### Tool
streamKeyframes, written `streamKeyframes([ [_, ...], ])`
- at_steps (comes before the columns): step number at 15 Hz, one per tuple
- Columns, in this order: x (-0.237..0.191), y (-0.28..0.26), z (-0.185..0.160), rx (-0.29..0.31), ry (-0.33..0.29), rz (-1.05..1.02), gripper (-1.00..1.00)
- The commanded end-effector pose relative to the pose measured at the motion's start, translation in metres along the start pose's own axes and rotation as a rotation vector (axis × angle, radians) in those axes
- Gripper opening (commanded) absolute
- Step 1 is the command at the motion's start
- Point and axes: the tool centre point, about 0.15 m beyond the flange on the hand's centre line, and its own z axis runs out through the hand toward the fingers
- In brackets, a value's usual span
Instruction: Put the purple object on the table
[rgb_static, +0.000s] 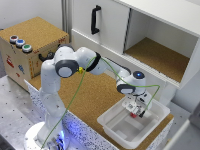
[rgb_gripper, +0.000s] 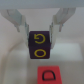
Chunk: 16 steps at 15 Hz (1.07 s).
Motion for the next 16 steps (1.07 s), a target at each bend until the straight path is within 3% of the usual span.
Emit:
streamKeyframes([
  [1, 0.012, -0.030, -0.072, 0.052, 0.118, 0.050, -1.00],
  [2, 0.012, -0.039, -0.084, 0.059, 0.141, 0.062, -1.00],
  [10, 0.004, -0.168, -0.120, 0.088, 0.152, 0.025, -1.00],
  [13, 0.000, -0.207, -0.113, 0.072, 0.131, 0.006, -1.00],
  [16, -0.007, -0.227, -0.091, 0.032, 0.063, -0.009, -1.00],
])
